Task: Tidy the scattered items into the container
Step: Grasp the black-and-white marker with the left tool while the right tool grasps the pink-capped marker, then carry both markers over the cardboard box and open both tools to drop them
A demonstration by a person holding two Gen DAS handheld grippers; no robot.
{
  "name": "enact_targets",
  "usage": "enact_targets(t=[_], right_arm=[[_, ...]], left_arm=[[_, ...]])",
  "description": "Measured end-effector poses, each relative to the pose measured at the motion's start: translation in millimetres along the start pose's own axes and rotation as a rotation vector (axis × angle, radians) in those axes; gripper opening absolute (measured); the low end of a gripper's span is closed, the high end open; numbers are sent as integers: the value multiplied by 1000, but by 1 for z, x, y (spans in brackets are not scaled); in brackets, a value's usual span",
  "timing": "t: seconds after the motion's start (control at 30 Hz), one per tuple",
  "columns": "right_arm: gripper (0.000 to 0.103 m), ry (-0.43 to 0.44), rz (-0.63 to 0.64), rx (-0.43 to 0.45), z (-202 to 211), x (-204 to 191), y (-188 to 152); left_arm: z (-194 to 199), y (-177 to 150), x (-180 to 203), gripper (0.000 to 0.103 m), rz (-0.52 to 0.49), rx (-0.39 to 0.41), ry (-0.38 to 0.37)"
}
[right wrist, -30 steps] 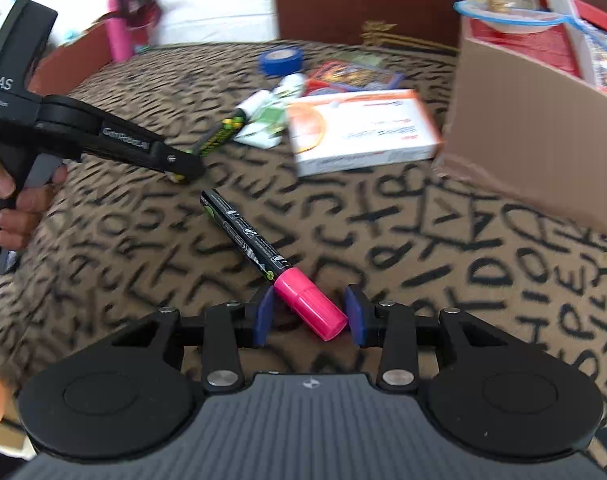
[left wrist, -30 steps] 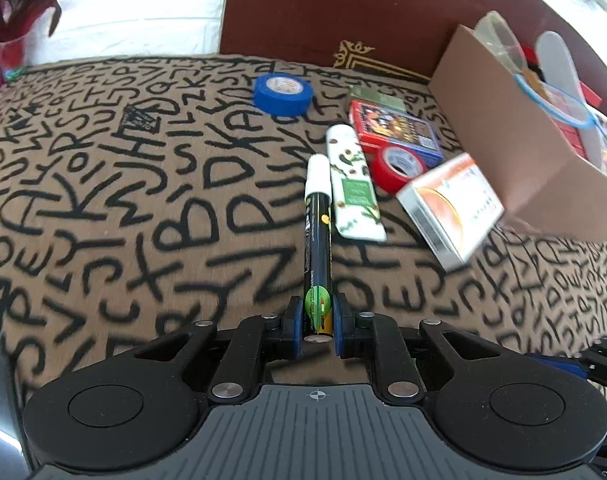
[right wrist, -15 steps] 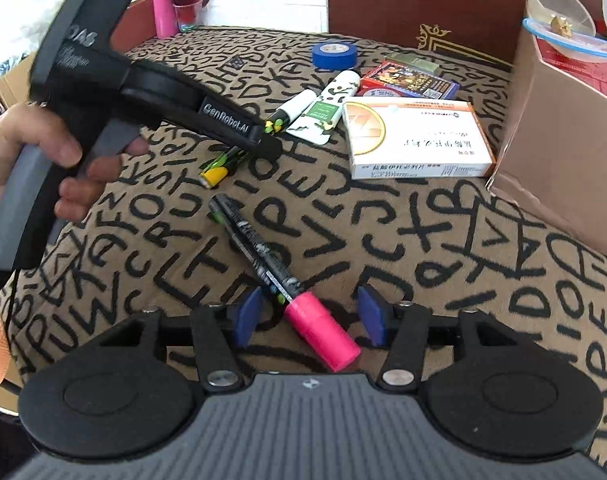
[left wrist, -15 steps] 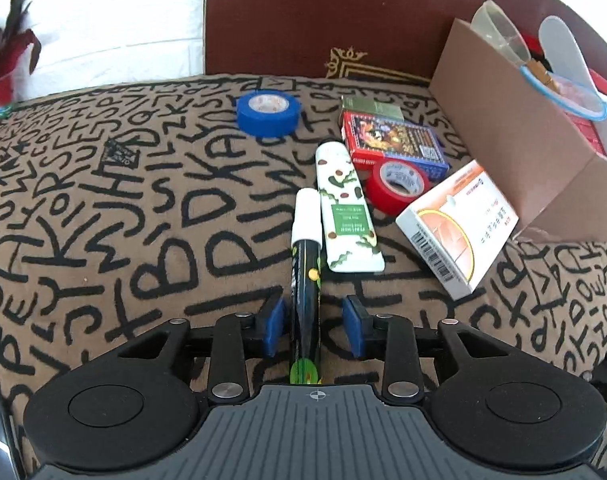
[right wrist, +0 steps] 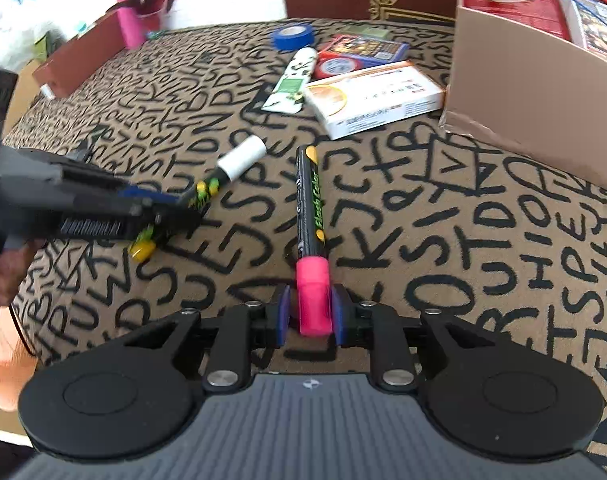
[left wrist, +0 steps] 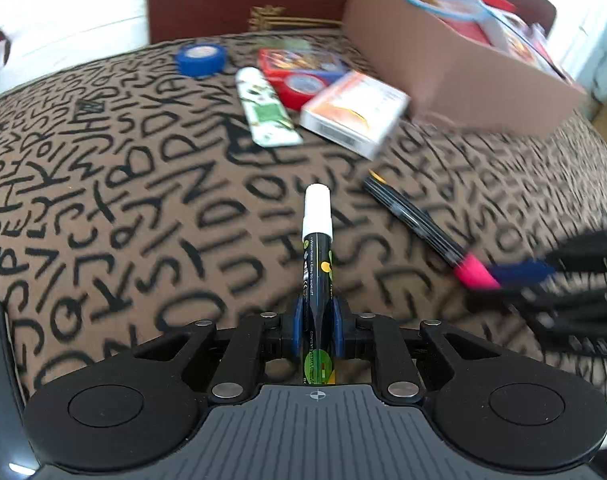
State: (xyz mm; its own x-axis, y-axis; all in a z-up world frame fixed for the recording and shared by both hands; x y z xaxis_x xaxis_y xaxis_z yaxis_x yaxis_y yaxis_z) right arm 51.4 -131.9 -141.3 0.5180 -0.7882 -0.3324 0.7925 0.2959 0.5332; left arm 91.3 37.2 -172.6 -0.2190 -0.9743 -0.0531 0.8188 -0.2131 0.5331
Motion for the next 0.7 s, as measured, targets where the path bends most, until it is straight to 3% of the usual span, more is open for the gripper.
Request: enact_targets(t=[0.1,0.2,0.3,0.33,0.37,0.47,0.53,0.63,0.7], right_arm=[[27,-11,18,-2,-5,-2,7],[27,-21,45,-1,-11,-2,16],[26,-22,50,-8,-19,3,22],[23,-23,52,-9,-20,4,24],[21,-27,59,-12,-21,4,25],[21,-23,68,-22,-23,5,26],[21,-15,65,-21,-25,7,27],[18,-10,56,-10,-27,9,29],[18,-4,41,7,-25,10,28]], left_arm=[[0,-3,10,35,-34,15,47],[0,-2,17,39,-63,26,71],[-3,0,17,33,-53,29,75],[-3,0,17,16,-52,27,81],[-2,0,17,13,-53,24,80],[-3,1,20,16,-52,19,72],[-6,3,22,33,-51,24,70],[-9,6,27,32,-66,38,81],[-9,6,29,20,-75,47,95]])
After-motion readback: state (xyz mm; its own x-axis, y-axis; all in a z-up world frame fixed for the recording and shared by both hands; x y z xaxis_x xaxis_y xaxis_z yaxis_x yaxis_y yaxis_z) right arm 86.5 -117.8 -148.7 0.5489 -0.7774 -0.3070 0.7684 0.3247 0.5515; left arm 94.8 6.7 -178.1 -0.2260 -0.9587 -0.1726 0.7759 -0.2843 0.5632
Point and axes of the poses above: each gripper's, at about its wrist camera, not at the fingertips, and z roughly against the way its jaws point, x to its right, y to its top, the point moved 8 cm from there along -z, roughly the way its jaws point, and after that the axes turned 13 degrees about y, right-handed, at the moved point
